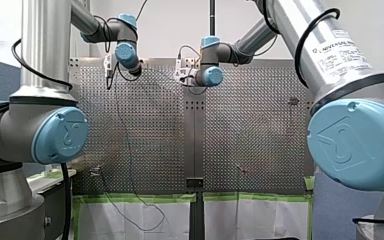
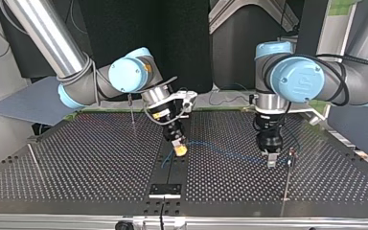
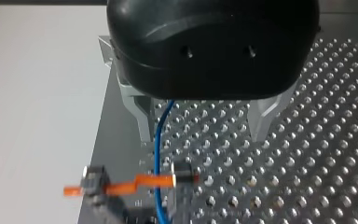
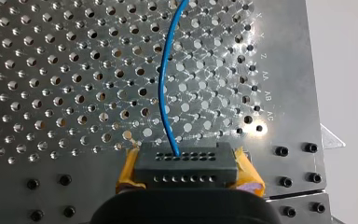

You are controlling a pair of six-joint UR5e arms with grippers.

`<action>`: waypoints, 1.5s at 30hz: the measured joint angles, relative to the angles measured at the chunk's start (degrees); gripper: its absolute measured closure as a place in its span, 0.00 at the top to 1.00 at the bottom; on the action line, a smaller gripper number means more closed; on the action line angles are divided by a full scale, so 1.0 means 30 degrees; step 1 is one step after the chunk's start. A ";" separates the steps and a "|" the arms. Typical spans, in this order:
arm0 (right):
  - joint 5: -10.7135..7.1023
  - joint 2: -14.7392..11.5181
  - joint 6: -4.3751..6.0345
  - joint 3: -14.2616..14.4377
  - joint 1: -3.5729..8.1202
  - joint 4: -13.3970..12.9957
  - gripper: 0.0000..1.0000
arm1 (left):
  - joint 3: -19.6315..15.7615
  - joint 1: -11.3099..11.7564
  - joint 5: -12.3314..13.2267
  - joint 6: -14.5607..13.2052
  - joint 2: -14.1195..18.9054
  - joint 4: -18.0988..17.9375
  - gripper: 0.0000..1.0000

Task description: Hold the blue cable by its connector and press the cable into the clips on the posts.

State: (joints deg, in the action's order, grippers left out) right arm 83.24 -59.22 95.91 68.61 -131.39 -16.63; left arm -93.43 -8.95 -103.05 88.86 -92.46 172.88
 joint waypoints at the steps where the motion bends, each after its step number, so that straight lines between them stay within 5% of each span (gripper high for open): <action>1: -0.0001 -0.0002 0.0000 0.0001 -0.0005 0.0002 0.00 | 0.0001 -0.0029 0.0130 -0.0001 0.0002 -0.0004 0.98; 7: -0.0002 0.0002 0.0000 0.0000 -0.0040 -0.0007 0.00 | 0.0095 -0.0238 0.0743 0.0011 0.0002 -0.0020 0.98; 33: -0.0033 -0.0005 -0.0026 0.0000 -0.0128 0.0002 0.00 | 0.1249 -0.0729 -0.0114 -0.0176 -0.1026 0.0370 0.98; 34: -0.0034 -0.0006 -0.0029 -0.0001 -0.0128 0.0002 0.00 | 0.1250 -0.0732 -0.0104 -0.0175 -0.0990 0.0368 0.94; 35: -0.0032 -0.0006 -0.0030 0.0000 -0.0127 0.0002 0.00 | 0.1255 -0.0744 -0.0114 -0.0169 -0.0934 0.0364 0.69; 36: -0.0033 -0.0006 -0.0034 0.0000 -0.0128 0.0003 0.00 | 0.1255 -0.0754 -0.0127 -0.0165 -0.0891 0.0362 0.69; 37: -0.0032 -0.0008 -0.0034 0.0003 -0.0130 0.0004 0.00 | 0.1252 -0.0763 -0.0152 -0.0160 -0.0853 0.0360 0.49; 38: -0.0031 -0.0007 -0.0033 0.0004 -0.0130 0.0003 0.00 | 0.1252 -0.0783 -0.0216 -0.0150 -0.0813 0.0358 0.17; 39: -0.0032 -0.0005 -0.0034 0.0002 -0.0136 0.0002 0.00 | 0.1250 -0.0803 -0.0291 -0.0135 -0.0791 0.0358 0.17; 40: -0.0032 -0.0003 -0.0032 0.0004 -0.0140 0.0002 0.00 | 0.1251 -0.0829 -0.0380 -0.0106 -0.0776 0.0358 0.00; 45: -0.0031 -0.0004 -0.0032 0.0001 -0.0156 0.0003 0.00 | 0.1250 -0.0974 -0.0735 0.0070 -0.0752 0.0261 0.00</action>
State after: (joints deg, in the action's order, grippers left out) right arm 83.15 -59.23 95.81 68.61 -131.86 -16.62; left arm -89.68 -11.87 -105.26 89.07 -94.72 173.66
